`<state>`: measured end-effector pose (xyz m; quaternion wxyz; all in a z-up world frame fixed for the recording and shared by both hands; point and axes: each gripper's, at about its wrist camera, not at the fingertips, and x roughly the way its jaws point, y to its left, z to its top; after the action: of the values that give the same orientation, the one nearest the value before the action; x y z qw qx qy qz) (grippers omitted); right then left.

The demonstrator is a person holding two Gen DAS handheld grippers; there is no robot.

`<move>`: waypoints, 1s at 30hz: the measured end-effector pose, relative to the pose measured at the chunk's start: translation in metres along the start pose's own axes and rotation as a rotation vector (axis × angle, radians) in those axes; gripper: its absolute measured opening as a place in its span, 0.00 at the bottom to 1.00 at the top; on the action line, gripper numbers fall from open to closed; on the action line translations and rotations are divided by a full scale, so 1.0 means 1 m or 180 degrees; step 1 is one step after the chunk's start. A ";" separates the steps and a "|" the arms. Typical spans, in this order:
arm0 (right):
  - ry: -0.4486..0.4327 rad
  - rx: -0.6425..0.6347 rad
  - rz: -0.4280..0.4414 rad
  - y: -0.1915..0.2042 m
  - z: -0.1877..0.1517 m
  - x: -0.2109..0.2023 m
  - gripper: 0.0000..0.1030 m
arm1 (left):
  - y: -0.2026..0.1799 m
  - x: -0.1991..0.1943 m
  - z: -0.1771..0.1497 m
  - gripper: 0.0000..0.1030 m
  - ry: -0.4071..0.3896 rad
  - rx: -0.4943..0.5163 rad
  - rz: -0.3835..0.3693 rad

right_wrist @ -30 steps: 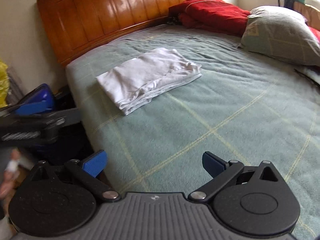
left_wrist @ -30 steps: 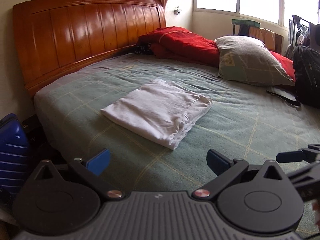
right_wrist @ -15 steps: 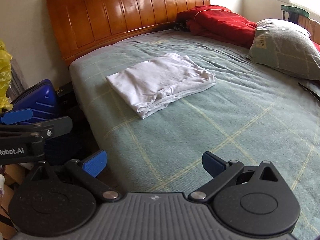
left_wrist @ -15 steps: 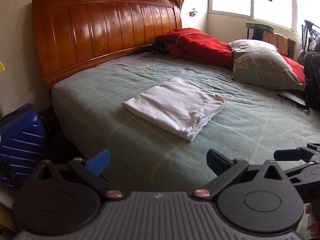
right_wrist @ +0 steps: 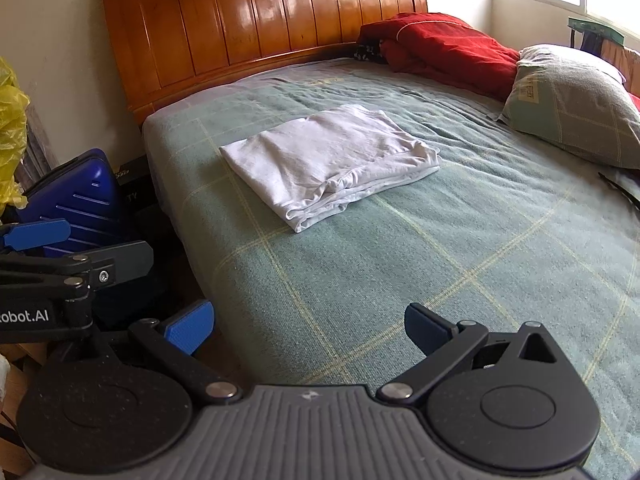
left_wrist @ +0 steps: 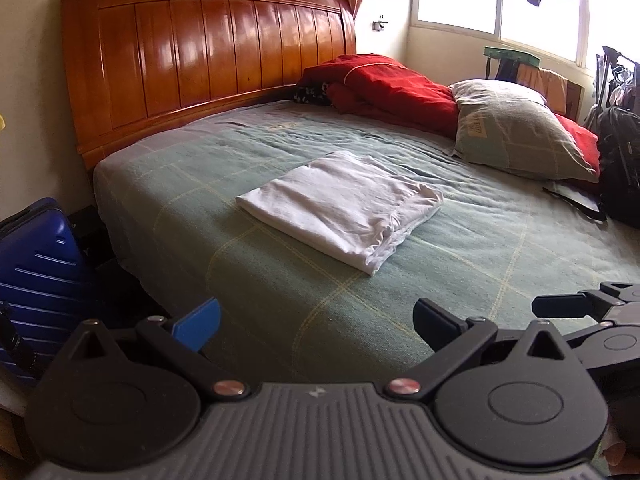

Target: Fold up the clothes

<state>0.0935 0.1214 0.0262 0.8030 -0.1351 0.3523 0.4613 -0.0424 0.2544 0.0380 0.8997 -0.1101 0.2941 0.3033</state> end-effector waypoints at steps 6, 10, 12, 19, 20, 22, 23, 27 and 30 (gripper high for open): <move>0.0001 -0.0004 0.0000 0.001 0.000 -0.001 1.00 | 0.001 0.000 0.000 0.99 -0.0003 -0.0011 -0.0009; -0.0003 -0.0002 0.0009 0.001 0.001 -0.001 1.00 | 0.001 -0.001 0.000 0.99 -0.0006 -0.0015 -0.0016; -0.0003 -0.0001 0.0010 0.002 0.001 -0.001 1.00 | 0.000 -0.002 0.000 0.99 -0.0009 -0.0014 -0.0020; -0.0007 0.0015 0.0023 0.002 0.001 -0.001 1.00 | -0.001 -0.002 0.000 0.99 -0.0015 -0.0014 -0.0029; -0.0010 0.0023 0.0028 0.001 0.001 -0.001 1.00 | -0.001 -0.003 0.001 0.99 -0.0018 -0.0019 -0.0030; -0.0013 0.0038 0.0041 0.001 0.000 -0.002 1.00 | -0.001 -0.003 0.001 0.99 -0.0018 -0.0023 -0.0031; -0.0014 0.0037 0.0039 0.001 0.000 -0.002 1.00 | -0.001 -0.003 0.001 0.99 -0.0016 -0.0021 -0.0029; -0.0016 0.0039 0.0043 0.002 0.001 -0.002 1.00 | -0.001 -0.002 0.001 0.99 -0.0016 -0.0018 -0.0032; -0.0017 0.0040 0.0055 0.002 0.000 -0.002 1.00 | -0.001 -0.002 0.001 0.99 -0.0017 -0.0019 -0.0036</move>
<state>0.0917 0.1212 0.0281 0.8008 -0.1257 0.3543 0.4663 -0.0423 0.2527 0.0406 0.9018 -0.1135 0.2902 0.2994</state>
